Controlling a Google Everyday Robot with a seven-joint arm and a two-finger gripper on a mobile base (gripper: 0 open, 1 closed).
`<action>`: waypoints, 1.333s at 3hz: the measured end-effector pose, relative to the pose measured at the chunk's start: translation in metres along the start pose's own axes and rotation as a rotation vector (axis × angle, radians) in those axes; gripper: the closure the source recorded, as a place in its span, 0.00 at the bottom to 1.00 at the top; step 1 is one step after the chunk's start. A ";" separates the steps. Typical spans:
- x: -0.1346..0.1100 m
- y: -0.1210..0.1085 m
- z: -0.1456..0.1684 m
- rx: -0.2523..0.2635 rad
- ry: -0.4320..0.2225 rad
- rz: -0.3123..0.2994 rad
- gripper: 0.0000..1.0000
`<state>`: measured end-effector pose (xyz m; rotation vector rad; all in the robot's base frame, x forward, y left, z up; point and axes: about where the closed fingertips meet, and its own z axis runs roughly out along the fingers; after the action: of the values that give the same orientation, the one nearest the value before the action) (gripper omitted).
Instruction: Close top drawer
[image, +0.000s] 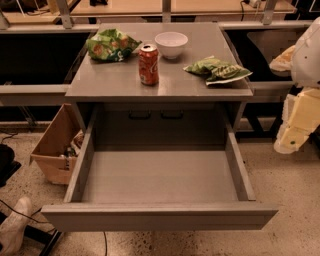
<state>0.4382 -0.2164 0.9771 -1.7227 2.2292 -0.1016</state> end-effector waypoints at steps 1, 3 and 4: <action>0.000 0.000 0.000 0.000 0.000 0.000 0.00; -0.008 0.029 0.024 0.024 0.017 -0.049 0.00; 0.015 0.080 0.067 0.009 0.045 -0.025 0.24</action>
Offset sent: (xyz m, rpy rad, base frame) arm -0.0043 0.0284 -0.0137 -0.0482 -0.0517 0.0463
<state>0.3803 -0.2002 0.8903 -1.7612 2.2357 -0.1580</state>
